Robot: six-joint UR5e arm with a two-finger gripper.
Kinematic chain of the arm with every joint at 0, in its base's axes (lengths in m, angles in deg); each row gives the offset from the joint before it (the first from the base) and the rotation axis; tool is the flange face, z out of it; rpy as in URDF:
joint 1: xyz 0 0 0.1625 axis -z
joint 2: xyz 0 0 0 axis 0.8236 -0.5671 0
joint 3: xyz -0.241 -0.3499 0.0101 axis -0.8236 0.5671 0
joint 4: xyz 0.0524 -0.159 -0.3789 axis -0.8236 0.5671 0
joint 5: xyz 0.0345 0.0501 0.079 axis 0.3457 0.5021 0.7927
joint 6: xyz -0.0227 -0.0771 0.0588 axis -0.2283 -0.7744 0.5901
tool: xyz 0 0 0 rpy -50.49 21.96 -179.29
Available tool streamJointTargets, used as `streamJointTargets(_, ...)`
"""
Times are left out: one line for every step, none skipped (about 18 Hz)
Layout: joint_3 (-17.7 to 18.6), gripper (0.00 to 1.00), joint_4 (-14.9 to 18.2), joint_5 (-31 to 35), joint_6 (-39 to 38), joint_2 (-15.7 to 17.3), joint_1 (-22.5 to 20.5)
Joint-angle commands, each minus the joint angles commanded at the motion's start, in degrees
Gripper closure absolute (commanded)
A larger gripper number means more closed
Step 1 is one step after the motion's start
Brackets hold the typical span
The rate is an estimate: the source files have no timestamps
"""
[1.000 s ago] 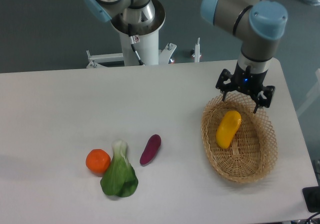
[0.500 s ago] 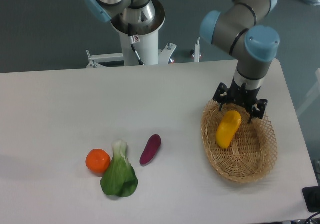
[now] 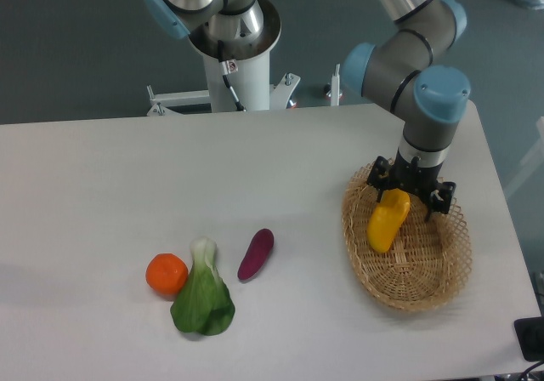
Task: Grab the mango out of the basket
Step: 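Lower the gripper around the mango and close the fingers on it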
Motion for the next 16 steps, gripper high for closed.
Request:
streamJointTargets(0.17,0.00,0.00,0.00,0.09,0.00,0.00)
streamJointTargets(0.17,0.00,0.00,0.00,-0.09,-0.09,0.00)
streamJointTargets(0.17,0.00,0.00,0.09,-0.18,-0.26,0.00)
streamJointTargets(0.17,0.00,-0.09,0.09,-0.18,-0.44,0.00)
streamJointTargets(0.17,0.00,0.00,0.09,-0.18,-0.44,0.00)
streamJointTargets(0.08,0.00,0.00,0.09,0.00,-0.44,0.00)
streamJointTargets(0.08,0.00,-0.09,0.09,0.00,-0.44,0.00)
streamJointTargets(0.08,0.00,-0.09,0.09,-0.09,-0.44,0.00)
streamJointTargets(0.17,0.00,-0.17,0.09,-0.18,-0.53,0.00)
streamJointTargets(0.08,0.00,-0.17,0.09,0.08,-0.61,0.00)
streamJointTargets(0.08,0.01,-0.17,0.09,0.17,-0.70,0.00)
streamJointTargets(0.08,0.03,-0.17,0.09,0.09,-0.88,0.00)
streamJointTargets(-0.09,0.07,-0.17,0.09,0.26,-0.88,0.09)
streamJointTargets(-0.18,0.11,-0.17,0.09,0.26,-0.88,0.00)
streamJointTargets(-0.18,0.14,-0.17,0.09,0.35,-0.97,0.00)
streamJointTargets(-0.18,0.19,-0.17,0.09,0.26,-0.88,0.00)
